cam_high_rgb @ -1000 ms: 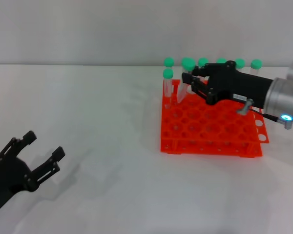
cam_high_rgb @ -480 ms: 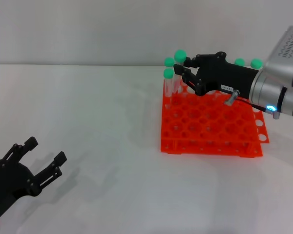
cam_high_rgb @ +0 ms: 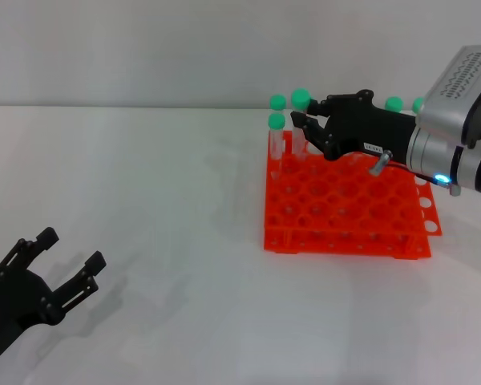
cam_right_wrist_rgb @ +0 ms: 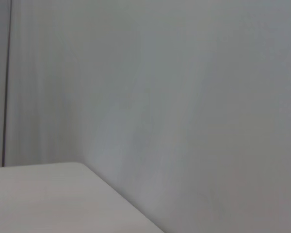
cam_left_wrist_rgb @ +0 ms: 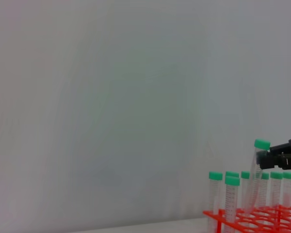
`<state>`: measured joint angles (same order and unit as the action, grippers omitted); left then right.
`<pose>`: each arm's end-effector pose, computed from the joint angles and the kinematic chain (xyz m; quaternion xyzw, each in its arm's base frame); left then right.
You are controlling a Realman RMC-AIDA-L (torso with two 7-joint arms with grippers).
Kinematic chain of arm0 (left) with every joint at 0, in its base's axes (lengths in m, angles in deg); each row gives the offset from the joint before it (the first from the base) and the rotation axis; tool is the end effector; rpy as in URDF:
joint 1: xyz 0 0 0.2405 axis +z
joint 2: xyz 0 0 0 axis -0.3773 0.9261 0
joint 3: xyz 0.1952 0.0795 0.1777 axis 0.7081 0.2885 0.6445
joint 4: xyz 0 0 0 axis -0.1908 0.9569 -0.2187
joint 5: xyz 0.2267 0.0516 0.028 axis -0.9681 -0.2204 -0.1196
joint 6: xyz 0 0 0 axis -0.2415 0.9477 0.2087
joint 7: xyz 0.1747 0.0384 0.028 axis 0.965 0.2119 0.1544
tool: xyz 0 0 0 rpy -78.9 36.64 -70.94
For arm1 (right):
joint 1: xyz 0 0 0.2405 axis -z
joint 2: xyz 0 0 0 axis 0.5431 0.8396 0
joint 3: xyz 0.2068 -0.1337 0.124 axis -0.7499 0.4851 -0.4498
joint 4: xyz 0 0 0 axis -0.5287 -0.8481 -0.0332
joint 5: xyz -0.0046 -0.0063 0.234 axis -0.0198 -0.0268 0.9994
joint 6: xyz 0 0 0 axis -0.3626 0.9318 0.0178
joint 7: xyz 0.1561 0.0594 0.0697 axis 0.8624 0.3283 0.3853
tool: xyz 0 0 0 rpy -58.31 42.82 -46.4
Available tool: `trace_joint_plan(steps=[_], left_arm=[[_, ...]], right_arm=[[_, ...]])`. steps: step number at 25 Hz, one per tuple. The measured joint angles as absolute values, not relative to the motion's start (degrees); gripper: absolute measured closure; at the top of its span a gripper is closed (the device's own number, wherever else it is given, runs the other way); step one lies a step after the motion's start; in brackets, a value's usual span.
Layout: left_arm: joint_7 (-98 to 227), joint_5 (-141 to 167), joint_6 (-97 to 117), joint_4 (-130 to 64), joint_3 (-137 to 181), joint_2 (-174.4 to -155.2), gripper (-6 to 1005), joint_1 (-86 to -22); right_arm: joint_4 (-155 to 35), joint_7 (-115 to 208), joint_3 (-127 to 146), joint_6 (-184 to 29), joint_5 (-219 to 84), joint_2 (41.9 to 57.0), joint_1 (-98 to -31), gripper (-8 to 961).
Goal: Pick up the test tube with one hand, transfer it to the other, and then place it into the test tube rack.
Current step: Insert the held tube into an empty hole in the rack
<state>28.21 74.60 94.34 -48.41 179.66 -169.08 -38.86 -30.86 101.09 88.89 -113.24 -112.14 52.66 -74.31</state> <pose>-0.3885 0.2720 -0.0287 -0.8008 -0.2369 -0.3421 0.4308 0.1688 0.4906 -0.0833 -0.9140 0.0731 0.2358 0.3221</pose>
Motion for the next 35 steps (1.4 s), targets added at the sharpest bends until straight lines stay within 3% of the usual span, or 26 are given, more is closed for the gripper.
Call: trace_joint_plan(steps=[35], left_arm=[[28.2,74.8,93.1,-47.5,179.7,-169.13,104,-39.5]], right_arm=[[-35.8,99.9,93.9,-103.7,-112.2,52.69,-79.2,641]])
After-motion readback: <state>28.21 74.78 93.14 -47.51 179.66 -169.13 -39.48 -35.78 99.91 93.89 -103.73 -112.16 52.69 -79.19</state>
